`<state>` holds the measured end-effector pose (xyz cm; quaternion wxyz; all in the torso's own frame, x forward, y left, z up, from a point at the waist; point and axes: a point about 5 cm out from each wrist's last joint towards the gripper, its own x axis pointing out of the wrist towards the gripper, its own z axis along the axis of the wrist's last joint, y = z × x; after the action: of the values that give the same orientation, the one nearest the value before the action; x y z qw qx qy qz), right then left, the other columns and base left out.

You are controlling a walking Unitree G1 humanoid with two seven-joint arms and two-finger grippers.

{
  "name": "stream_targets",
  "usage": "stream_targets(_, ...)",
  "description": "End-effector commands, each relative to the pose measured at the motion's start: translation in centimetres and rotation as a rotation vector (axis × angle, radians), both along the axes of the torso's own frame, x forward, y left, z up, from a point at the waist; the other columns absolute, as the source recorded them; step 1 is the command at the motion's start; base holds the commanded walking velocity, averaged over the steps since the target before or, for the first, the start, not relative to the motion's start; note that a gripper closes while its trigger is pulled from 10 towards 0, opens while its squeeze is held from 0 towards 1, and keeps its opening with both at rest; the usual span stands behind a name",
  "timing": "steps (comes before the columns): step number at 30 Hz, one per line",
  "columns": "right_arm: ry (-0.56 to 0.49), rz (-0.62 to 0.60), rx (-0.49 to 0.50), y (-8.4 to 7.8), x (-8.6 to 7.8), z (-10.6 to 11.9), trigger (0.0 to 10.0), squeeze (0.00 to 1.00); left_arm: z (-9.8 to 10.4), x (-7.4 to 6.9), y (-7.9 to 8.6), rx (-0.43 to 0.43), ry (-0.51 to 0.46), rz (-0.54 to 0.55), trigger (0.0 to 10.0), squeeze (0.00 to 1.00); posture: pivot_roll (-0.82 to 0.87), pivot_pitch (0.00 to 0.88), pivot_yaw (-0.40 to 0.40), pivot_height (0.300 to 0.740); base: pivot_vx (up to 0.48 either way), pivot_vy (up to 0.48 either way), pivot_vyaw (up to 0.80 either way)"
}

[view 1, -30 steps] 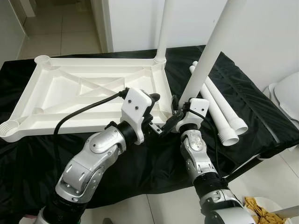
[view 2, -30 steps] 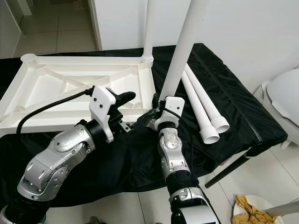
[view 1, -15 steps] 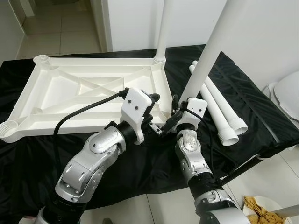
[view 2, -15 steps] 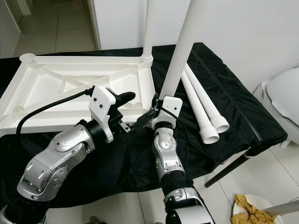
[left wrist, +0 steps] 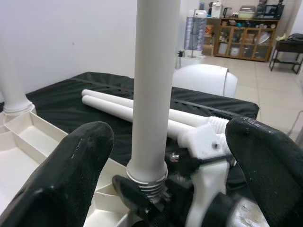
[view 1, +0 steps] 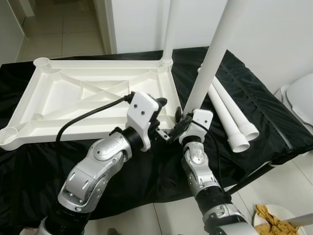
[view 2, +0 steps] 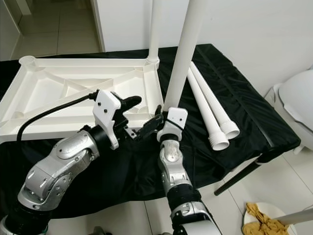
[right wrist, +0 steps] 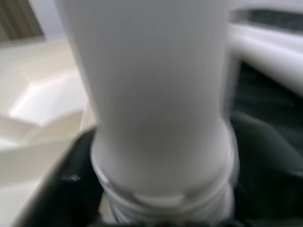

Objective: Building children table

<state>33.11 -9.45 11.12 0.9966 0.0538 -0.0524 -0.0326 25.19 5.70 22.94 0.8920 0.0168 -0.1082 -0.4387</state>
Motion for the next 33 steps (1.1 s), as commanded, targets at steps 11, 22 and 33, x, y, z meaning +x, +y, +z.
stream_targets(11,0.034,0.018,-0.033,-1.1,0.3,-0.6,10.0,1.0,0.2,-0.1,-0.2,0.006,-0.013,-0.037,10.0,0.0,-0.01,0.074,-0.009,0.74,0.0,0.0,0.0)
stream_targets(22,-0.044,0.151,-0.082,-1.8,1.0,1.1,10.0,0.0,0.2,-0.1,-0.3,0.005,-0.014,-0.039,10.0,0.0,-0.02,0.073,-0.008,0.74,0.0,0.0,0.0)
stream_targets(33,-0.075,0.302,-0.122,-2.4,1.2,2.0,10.0,0.0,0.2,-0.1,-0.3,0.005,-0.012,-0.038,10.0,0.0,-0.02,0.075,-0.009,0.74,0.0,0.0,0.0)
